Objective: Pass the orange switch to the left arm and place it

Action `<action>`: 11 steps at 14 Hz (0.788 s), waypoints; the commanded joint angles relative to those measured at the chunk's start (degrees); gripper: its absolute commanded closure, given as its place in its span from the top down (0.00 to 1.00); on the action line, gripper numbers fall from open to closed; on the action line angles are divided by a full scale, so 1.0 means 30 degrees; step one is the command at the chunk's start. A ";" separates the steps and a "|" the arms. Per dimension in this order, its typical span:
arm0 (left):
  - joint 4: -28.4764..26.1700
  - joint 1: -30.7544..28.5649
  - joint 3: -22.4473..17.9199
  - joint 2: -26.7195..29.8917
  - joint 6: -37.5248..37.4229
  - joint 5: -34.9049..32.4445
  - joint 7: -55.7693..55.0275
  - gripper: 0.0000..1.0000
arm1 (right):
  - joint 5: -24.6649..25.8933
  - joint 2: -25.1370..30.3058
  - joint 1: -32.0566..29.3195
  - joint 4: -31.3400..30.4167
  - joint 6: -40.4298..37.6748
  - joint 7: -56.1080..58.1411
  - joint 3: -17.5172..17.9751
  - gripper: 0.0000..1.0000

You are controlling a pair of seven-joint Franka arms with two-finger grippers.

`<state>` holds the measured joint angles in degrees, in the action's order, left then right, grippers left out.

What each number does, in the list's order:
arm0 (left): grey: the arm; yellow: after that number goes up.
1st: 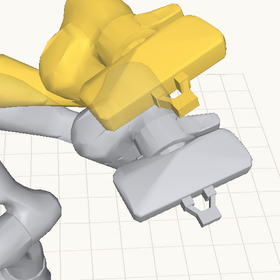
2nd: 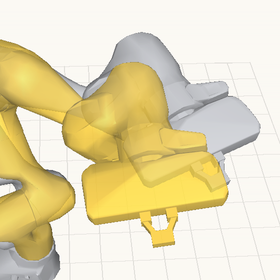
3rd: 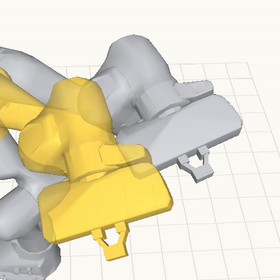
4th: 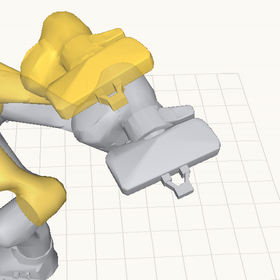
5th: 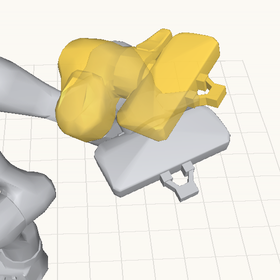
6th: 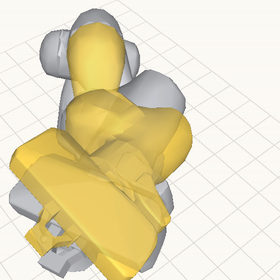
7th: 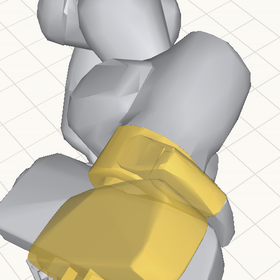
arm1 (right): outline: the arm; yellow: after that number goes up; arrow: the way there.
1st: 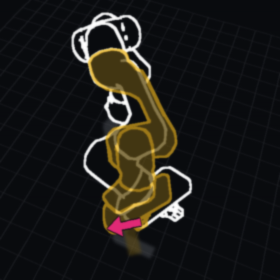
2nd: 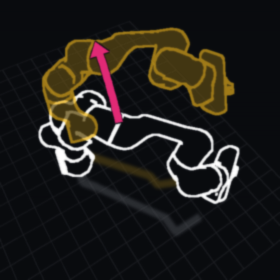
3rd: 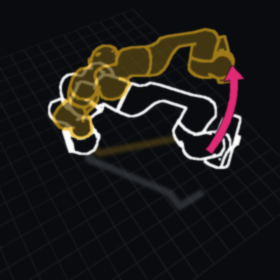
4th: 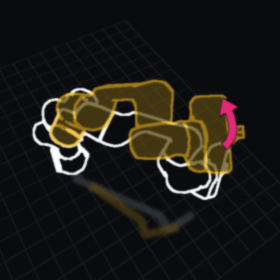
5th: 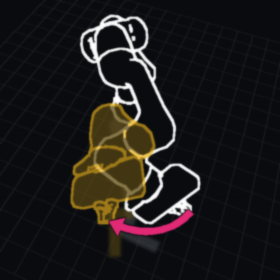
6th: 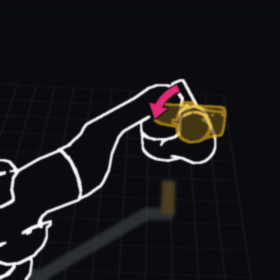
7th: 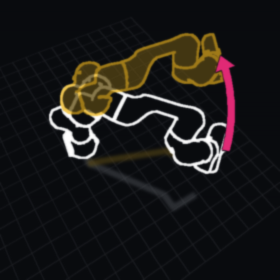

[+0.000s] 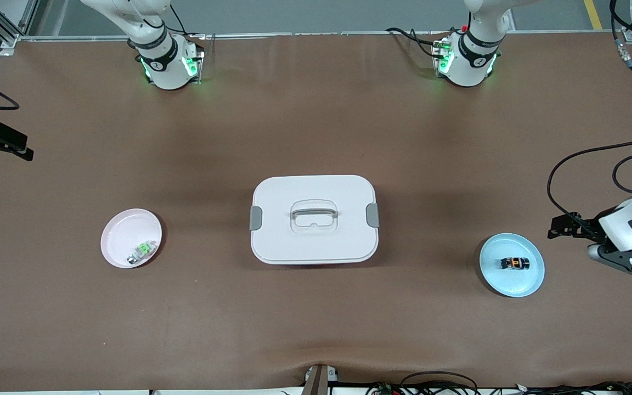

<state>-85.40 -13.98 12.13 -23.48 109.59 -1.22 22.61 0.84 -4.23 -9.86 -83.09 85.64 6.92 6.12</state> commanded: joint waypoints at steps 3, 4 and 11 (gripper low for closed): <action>-0.0304 0.0850 0.0089 0.2141 -0.3008 -0.1320 -0.5387 1.00 | -0.0192 0.0796 -0.0169 -0.1130 0.0807 -0.0140 0.0069 1.00; -0.0333 0.0967 0.0118 0.2492 -0.3624 -0.1320 -0.5977 1.00 | -0.0250 0.0796 -0.0169 -0.1130 0.0810 -0.0169 0.0069 1.00; -0.0627 0.0852 0.0499 0.5656 -0.7259 -0.1291 -0.7301 1.00 | -0.0895 0.0796 -0.0198 -0.1159 0.0722 -0.0344 0.0069 1.00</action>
<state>-85.60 -10.85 13.13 -10.10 89.68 -3.91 1.65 -1.10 -3.53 -9.87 -84.82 87.15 6.67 6.09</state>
